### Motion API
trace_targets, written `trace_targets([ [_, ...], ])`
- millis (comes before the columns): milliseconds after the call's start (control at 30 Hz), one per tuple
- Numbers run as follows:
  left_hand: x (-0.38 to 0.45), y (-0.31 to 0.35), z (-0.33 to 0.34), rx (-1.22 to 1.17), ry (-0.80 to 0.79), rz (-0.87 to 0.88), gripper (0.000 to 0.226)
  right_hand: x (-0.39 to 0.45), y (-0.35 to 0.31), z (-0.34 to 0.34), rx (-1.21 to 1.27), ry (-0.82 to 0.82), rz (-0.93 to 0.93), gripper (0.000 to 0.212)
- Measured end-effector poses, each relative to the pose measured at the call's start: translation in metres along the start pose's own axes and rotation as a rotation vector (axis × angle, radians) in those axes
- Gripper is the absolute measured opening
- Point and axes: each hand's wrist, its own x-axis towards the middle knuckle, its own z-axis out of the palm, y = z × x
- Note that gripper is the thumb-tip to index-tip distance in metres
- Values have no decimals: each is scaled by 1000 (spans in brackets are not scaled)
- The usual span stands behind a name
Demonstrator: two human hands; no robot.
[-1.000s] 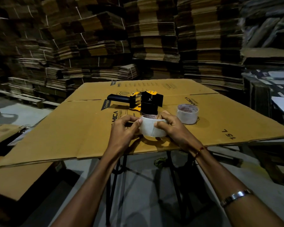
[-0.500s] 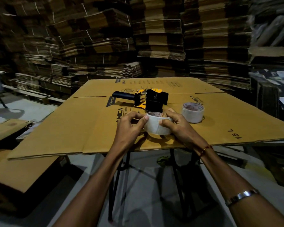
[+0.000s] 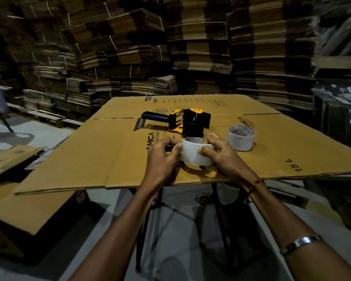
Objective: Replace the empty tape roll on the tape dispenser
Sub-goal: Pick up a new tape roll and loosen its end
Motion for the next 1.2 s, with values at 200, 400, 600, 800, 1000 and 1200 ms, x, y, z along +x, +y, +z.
trace_targets([
  [200,-3,3,-3,-44,-42,-39,13,0,0,-1,35,11,16,18],
  [400,-1,5,-4,-118,-66,-118,8,-2,-1,-2,79,-7,11,18],
  [600,-2,3,-4,-26,-27,-69,10,0,0,-1,93,6,28,22],
  [800,-7,3,-1,43,-23,-3,6,0,-3,-2,90,8,38,19],
  [1000,-12,1,9,302,111,171,5,1,-1,-1,46,22,18,24],
  [1200,-4,1,5,173,5,16,7,2,3,-1,-5,-2,9,25],
])
